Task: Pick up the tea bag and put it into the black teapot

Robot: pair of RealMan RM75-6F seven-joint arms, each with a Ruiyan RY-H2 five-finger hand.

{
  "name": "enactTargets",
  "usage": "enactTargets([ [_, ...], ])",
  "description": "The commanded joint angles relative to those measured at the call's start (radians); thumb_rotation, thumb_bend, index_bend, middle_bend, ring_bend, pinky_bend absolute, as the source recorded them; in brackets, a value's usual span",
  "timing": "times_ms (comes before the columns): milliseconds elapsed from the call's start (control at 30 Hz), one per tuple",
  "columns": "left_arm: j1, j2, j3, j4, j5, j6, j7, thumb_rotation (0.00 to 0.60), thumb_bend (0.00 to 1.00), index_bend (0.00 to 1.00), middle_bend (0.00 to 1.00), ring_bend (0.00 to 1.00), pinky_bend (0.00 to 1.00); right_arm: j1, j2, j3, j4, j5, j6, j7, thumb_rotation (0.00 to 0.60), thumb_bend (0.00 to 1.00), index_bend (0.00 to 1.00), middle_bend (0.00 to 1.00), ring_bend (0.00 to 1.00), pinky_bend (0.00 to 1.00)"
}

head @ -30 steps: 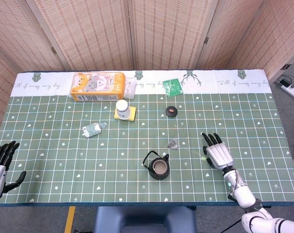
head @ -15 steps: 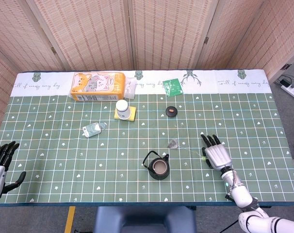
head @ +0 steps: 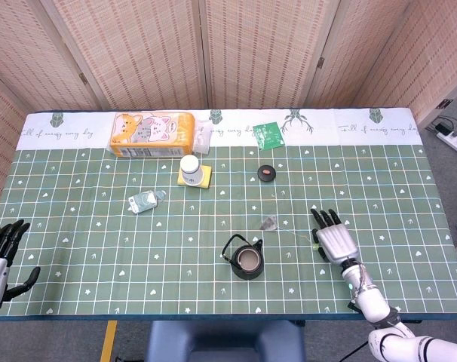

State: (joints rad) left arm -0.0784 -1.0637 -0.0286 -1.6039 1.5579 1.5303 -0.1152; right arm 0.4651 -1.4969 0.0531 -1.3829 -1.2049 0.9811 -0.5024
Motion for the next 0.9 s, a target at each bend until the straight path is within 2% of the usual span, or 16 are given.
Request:
enactTargets([
  [33,0.0,0.001,0.0,0.0,0.001,0.001,-0.001,0.6,0.34,0.0,0.0,0.0,0.0,0.002,-0.004,-0.002,0.003,0.0,0.0,-0.002,0.6,0.43,0.49,0.0,0.0,0.0],
  [233,0.002,0.004,0.003,0.001,0.013,0.009,-0.014,0.6,0.35,0.0,0.0,0.0,0.0,0.006,-0.02,-0.005,0.017,-0.001,0.007,-0.002,0.6,0.43,0.52,0.0,0.0,0.0],
  [500,0.002,0.008,0.008,0.007,0.031,0.017,-0.036,0.6,0.34,0.0,0.0,0.0,0.0,0.006,-0.032,-0.009,0.028,-0.005,0.019,-0.007,0.6,0.43,0.61,0.0,0.0,0.0],
  [900,0.003,0.01,0.014,0.019,0.055,0.033,-0.064,0.6,0.35,0.0,0.0,0.0,0.0,0.01,-0.034,-0.01,0.024,0.012,0.023,-0.032,0.6,0.43,0.63,0.0,0.01,0.0],
])
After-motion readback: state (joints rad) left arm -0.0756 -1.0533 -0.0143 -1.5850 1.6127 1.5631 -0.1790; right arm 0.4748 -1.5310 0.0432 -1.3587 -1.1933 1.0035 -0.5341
